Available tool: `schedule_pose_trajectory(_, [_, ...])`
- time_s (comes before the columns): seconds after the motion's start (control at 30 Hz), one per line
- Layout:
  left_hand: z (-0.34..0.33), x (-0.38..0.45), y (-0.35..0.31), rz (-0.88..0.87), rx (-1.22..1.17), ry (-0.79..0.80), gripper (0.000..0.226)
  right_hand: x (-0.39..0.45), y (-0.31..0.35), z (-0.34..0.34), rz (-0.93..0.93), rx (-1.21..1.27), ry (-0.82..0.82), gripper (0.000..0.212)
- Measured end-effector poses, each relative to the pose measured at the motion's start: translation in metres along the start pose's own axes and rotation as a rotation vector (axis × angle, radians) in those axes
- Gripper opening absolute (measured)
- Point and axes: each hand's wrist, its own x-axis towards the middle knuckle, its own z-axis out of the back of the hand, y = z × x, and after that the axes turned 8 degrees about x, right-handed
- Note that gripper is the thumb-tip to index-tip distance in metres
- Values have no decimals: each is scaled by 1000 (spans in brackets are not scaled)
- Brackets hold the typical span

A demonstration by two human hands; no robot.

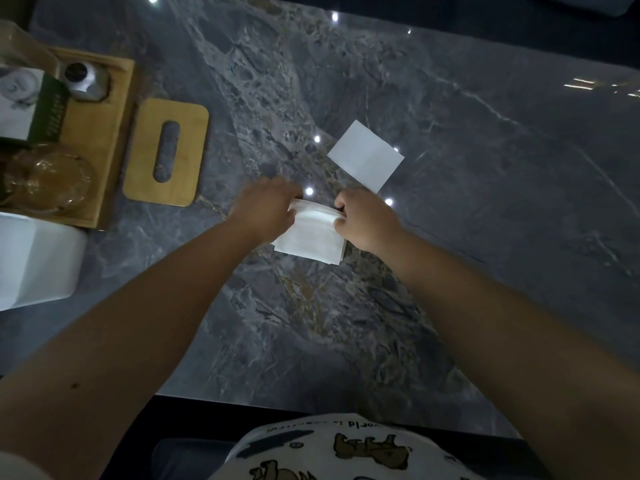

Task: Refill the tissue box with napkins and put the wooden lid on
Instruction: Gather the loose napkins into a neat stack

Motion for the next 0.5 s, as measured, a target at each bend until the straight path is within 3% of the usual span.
schedule_pose_trajectory(0.13, [1,0,-1,22,5,5,33,0,2,3,-3,21,51,6])
schedule_pose_trajectory(0.27, [2,-1,1,17,-2,-2,22,-5,6,8,22,106,44,31])
schedule_pose_trajectory(0.4, [3,-3,2,27,-162,-41,21,-13,1,12,37,210,46,14])
schedule_pose_trajectory(0.5, [8,-4,4,-29,-277,-60,33,-18,-4,18,61,281,30,9])
